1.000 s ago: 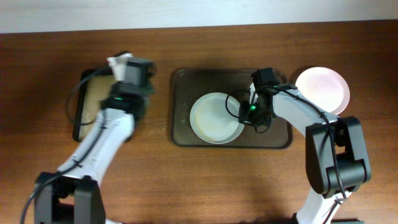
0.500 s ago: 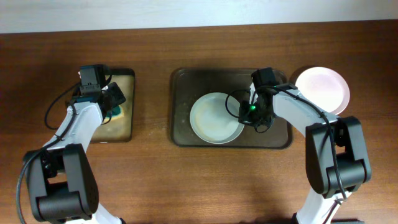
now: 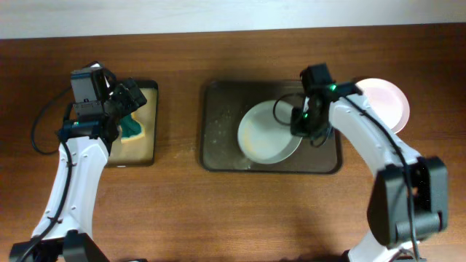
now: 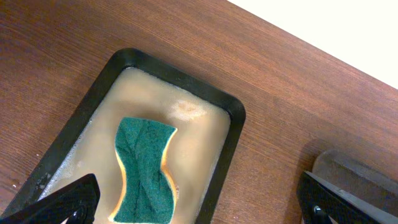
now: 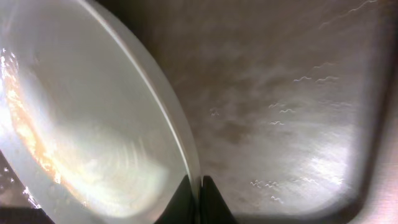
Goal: Clean dirty plates on tray and stack at the side
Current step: 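Lift the pale green plate with the right gripper and stack it on the plates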
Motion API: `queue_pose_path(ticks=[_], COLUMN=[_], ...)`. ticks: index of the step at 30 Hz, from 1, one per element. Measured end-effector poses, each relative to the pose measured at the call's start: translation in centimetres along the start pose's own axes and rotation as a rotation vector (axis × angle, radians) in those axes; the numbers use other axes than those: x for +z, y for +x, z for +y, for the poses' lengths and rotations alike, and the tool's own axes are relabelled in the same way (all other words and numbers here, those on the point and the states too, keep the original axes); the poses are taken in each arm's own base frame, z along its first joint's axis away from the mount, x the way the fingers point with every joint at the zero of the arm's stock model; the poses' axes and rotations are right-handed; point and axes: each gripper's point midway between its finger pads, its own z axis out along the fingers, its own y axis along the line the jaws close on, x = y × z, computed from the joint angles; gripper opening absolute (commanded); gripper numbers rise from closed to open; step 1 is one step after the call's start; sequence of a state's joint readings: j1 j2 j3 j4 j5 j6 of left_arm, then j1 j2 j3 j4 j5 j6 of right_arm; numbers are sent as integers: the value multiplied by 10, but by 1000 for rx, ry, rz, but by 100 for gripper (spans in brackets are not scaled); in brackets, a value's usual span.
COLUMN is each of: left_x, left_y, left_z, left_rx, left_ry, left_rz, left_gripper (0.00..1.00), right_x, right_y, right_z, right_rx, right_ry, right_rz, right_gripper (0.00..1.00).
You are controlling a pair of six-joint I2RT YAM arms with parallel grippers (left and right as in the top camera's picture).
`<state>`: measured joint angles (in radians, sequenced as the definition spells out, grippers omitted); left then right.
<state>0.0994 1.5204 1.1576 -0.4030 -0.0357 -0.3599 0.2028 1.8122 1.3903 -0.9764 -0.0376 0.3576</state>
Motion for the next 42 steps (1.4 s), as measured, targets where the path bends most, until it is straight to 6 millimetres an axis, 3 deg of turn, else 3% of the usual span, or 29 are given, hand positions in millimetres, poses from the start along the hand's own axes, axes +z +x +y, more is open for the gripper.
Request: queue_pose_path(ticks=[1,4,9,15,21,25,30,34,37,39,42], left_x=[0,0,0,0,0,0,0,0,0,0,0], left_y=[0,0,0,0,0,0,0,0,0,0,0], left_z=[0,0,0,0,0,0,0,0,0,0,0], left_rx=[0,0,0,0,0,0,0,0,0,0,0], left_ry=[0,2,2,2,2,2,2,2,2,2,2], left_rz=[1,1,1,1,1,1,2,1,2,1,1], left_gripper=[99,99,99,99,99,99,99,99,99,99,99], right_x=[-28,-71,-148,-204,-246,-261,-265,-228,-181,-178,-193], right_y=[-13,-24,-44,-60,-70,-73,-73,-77,-75,-73,-78], right_z=[-2,-2,15,35,47,44,41,36,-1,-19,-42], right_rx=[-18,-70,-238,-445,-526,-544,-529,-479,-473,-428,-237], right_ry=[54,177,457,791,1021,1120,1148,943,880,900,878], right_rz=[-61,-131,-370,-602,-718,-725,-731,-692,-503,-468,-543], right_gripper=[4,4,4,4,4,4,4,4,4,4,4])
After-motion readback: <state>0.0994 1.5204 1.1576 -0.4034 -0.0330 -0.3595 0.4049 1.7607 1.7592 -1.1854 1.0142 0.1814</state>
